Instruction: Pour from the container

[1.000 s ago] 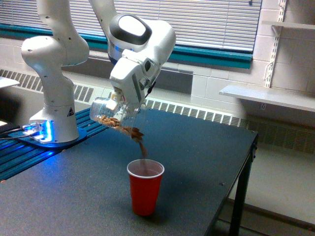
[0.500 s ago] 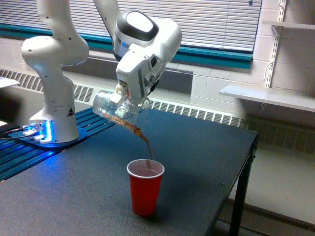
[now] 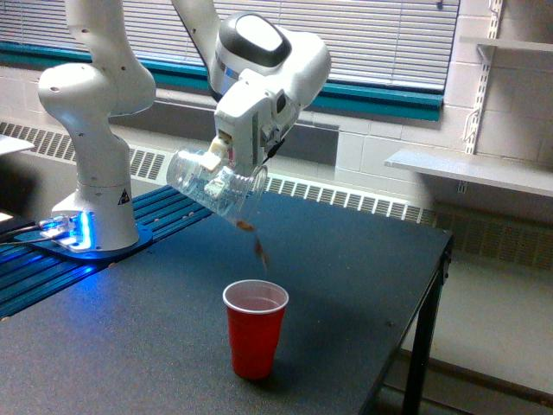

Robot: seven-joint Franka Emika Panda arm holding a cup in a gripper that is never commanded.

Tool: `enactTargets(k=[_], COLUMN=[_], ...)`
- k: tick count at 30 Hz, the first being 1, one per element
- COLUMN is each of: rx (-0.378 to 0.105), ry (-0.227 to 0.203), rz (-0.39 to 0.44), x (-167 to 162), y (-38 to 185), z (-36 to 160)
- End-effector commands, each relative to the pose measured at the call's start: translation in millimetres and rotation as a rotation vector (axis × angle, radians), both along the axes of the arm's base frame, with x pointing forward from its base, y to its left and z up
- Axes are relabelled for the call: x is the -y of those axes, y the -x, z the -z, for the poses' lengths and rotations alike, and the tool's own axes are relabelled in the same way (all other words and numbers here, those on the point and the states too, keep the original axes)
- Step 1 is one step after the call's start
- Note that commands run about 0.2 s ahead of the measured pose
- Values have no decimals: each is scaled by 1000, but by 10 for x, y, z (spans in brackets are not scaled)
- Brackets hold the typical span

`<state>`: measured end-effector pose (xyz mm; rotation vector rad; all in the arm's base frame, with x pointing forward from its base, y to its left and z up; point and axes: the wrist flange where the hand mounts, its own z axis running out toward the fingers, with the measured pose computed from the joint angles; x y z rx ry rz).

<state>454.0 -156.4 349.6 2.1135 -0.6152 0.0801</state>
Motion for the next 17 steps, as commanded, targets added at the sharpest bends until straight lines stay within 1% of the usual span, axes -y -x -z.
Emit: enactTargets(k=[1,6,8,14,17], rx=[-71,-93,-100,-87,-79], ry=[18,25,21,-6,-7], rz=[-38,-36,-37,-37,-37], x=[-87,-82,-65,28,43], y=[-106,-152,-166,-173,-161], z=[-71,-96,-105,-94,-95])
